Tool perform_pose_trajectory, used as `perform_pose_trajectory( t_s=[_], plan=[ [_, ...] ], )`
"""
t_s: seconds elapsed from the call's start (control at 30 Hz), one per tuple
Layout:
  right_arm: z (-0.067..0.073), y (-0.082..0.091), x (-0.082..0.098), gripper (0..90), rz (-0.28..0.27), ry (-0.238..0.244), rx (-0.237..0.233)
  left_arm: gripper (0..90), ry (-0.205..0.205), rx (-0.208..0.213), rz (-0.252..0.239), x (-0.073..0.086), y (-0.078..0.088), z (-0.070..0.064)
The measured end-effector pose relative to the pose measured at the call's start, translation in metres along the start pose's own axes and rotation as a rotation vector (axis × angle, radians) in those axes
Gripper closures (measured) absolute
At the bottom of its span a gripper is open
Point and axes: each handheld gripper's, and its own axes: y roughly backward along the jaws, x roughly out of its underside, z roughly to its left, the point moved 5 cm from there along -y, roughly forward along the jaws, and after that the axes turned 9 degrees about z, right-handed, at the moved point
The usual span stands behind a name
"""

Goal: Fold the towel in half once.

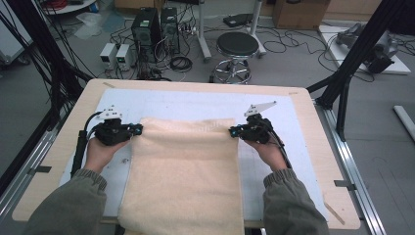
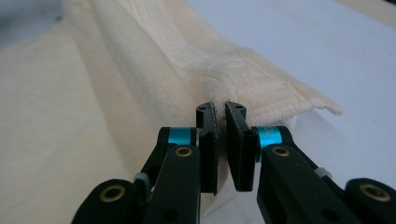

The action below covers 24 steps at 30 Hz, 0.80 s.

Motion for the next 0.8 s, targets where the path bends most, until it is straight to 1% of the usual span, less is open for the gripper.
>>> perform_pose_trajectory(
  t_s=[0.03,0.07,0.1,0.13,0.17,0.2,0.23,0.27,0.3,0.37,0.43,0.5,0.57,0.6,0.63,0.7,0.73,0.8],
  plan=[
    [0.007,0.006,0.001,83.9,-0.003,0.017,0.002,82.8,-0.007,0.007,-0.004,0.002,0.004,-0.004],
    [0.013,0.01,0.002,83.9,-0.003,0.027,-0.003,82.7,-0.023,0.017,-0.011,0.006,0.012,-0.011],
    [0.023,0.016,0.005,83.9,0.001,0.047,-0.012,82.6,-0.044,0.023,0.003,0.01,0.017,-0.016],
    [0.031,0.019,0.008,83.9,0.005,0.06,-0.017,82.4,-0.06,0.025,0.005,0.014,0.02,-0.02],
    [0.036,0.02,0.012,83.9,0.01,0.064,-0.022,82.2,-0.069,0.031,0.007,0.021,0.026,-0.028],
    [0.046,0.022,0.019,83.7,0.038,0.07,-0.041,81.9,-0.083,0.035,0.017,0.027,0.029,-0.033],
    [0.054,0.022,0.024,83.7,0.058,0.082,-0.04,81.6,-0.096,0.04,0.022,0.033,0.032,-0.039],
    [0.061,0.022,0.029,83.7,0.049,0.1,-0.037,81.4,-0.097,0.045,0.029,0.039,0.034,-0.044],
    [0.067,0.022,0.035,83.7,0.054,0.096,-0.052,81.2,-0.098,0.055,0.039,0.046,0.035,-0.049],
    [0.078,0.02,0.046,83.3,0.072,0.106,-0.065,80.3,-0.11,0.061,0.069,0.061,0.038,-0.057],
    [0.087,0.018,0.058,81.9,0.085,0.109,-0.088,79.3,-0.106,0.066,0.101,0.075,0.04,-0.062],
    [0.091,0.017,0.07,77.3,0.113,0.109,-0.088,76.6,-0.099,0.07,0.135,0.087,0.045,-0.064],
    [0.091,0.017,0.078,70.7,0.118,0.096,-0.085,70.8,-0.083,0.07,0.145,0.093,0.051,-0.062],
    [0.09,0.019,0.081,67.6,0.113,0.08,-0.081,68.3,-0.082,0.064,0.149,0.094,0.054,-0.061],
    [0.088,0.021,0.082,63.1,0.099,0.072,-0.069,66.1,-0.075,0.059,0.143,0.093,0.056,-0.059],
    [0.084,0.025,0.079,59.7,0.069,0.051,-0.055,62.7,-0.067,0.051,0.126,0.087,0.058,-0.056],
    [0.082,0.026,0.077,57.4,0.056,0.051,-0.045,61.0,-0.064,0.049,0.12,0.083,0.057,-0.055],
    [0.078,0.024,0.071,52.3,0.051,0.049,-0.029,58.0,-0.072,0.038,0.112,0.074,0.053,-0.054]
  ],
)
